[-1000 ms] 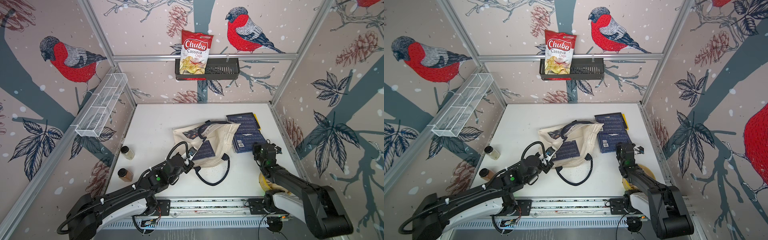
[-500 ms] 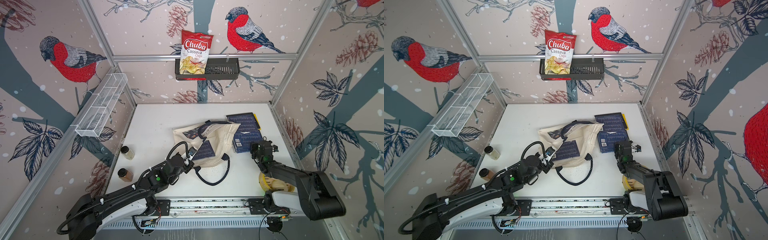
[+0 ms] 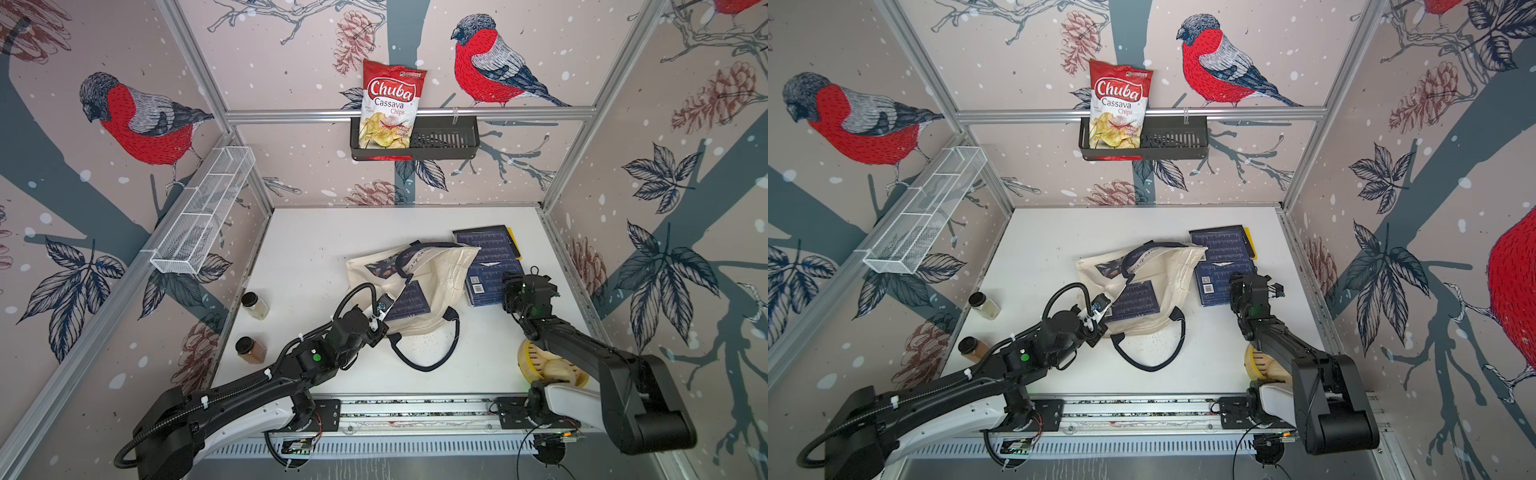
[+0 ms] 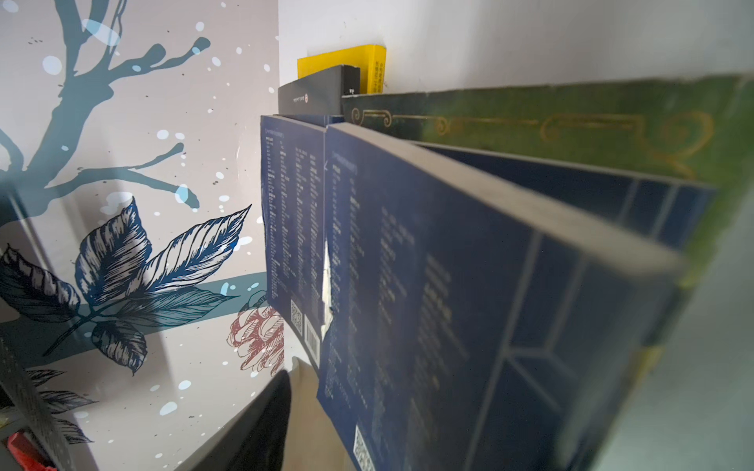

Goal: Take out the books from the canvas bag
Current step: Place the book on the book, then pick up the book from the canvas bag.

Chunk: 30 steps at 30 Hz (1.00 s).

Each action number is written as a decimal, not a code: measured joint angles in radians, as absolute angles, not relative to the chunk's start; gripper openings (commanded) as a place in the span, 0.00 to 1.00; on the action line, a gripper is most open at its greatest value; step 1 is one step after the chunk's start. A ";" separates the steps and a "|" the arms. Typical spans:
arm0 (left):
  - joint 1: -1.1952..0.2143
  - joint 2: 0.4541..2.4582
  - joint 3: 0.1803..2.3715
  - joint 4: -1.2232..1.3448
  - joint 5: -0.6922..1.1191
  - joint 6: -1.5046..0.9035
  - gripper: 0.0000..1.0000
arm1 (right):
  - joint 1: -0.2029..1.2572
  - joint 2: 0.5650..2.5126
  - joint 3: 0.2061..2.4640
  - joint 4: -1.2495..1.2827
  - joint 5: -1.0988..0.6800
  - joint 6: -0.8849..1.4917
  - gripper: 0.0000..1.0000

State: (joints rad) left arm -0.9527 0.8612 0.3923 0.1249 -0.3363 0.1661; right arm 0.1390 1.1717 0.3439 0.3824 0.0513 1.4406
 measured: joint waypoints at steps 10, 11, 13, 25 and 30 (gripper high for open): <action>-0.953 0.862 0.392 0.122 -0.319 0.184 0.00 | 0.137 0.989 0.347 0.155 0.084 1.411 0.86; -0.953 0.860 0.392 0.122 -0.316 0.184 0.00 | 0.137 0.976 0.347 0.138 0.089 1.408 0.86; -0.953 0.855 0.392 0.122 -0.315 0.192 0.00 | 0.136 0.952 0.351 0.109 0.093 1.395 0.88; -0.953 0.828 0.373 0.123 -0.263 0.270 0.00 | 0.522 0.734 0.521 -0.017 0.213 1.256 0.89; -0.953 0.834 0.373 0.123 -0.262 0.269 0.00 | 0.792 0.780 0.547 0.007 0.318 1.260 0.89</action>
